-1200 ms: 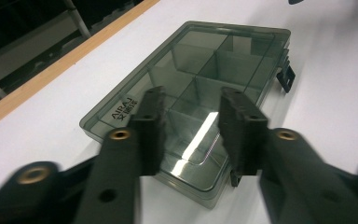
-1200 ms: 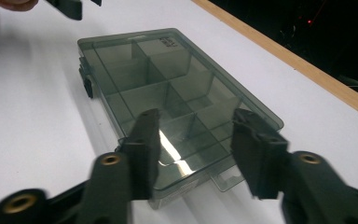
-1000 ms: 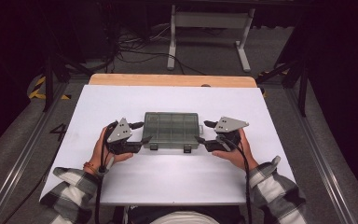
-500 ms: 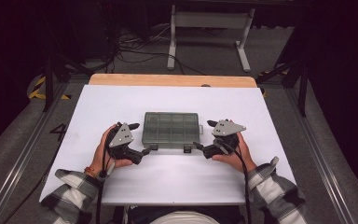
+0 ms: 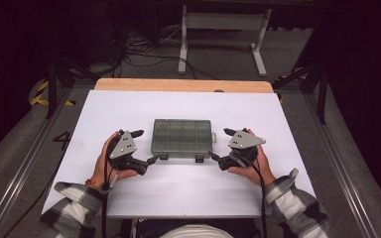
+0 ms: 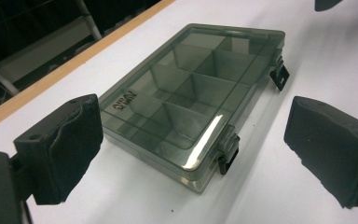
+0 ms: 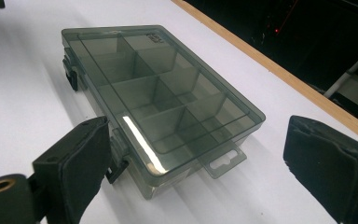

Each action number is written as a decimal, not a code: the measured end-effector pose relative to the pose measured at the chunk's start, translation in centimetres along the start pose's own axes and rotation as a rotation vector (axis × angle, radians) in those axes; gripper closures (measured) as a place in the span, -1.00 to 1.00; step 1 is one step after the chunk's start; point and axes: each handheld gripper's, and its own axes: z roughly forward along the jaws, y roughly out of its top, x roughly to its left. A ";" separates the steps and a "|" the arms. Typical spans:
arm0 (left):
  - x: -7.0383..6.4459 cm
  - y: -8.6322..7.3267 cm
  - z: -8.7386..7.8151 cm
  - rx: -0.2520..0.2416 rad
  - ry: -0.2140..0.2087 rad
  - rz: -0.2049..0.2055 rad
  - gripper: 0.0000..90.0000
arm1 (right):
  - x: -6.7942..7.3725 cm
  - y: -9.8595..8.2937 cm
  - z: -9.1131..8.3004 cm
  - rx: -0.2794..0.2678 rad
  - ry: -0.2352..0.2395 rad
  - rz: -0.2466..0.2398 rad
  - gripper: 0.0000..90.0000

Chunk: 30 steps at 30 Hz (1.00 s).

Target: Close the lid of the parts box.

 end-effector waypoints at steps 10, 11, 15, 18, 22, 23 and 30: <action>0.1 -0.2 -1.5 -0.011 0.030 0.002 -0.88 | 0.0 -0.2 -1.1 0.005 -0.032 -0.016 -0.80; 0.1 -0.2 -1.6 -0.005 0.035 0.001 -0.88 | -0.1 -0.3 -1.2 0.004 -0.033 -0.011 -0.80; 0.0 -0.4 -1.9 0.002 0.045 0.002 -0.89 | -0.2 -0.5 -1.7 0.016 -0.052 -0.008 -0.79; 0.0 -0.6 -2.2 0.006 0.050 0.004 -0.89 | -0.2 -0.6 -2.0 0.017 -0.053 -0.001 -0.79; 0.0 -0.9 -2.6 0.003 0.057 -0.003 -0.89 | -0.1 -0.8 -2.5 0.015 -0.063 -0.001 -0.79; 0.0 -1.0 -2.8 0.003 0.051 -0.012 -0.89 | -0.1 -0.9 -2.6 0.014 -0.065 -0.001 -0.79; -0.1 -1.4 -3.4 0.012 0.054 -0.012 -0.89 | -0.2 -1.3 -3.6 0.006 -0.094 0.001 -0.76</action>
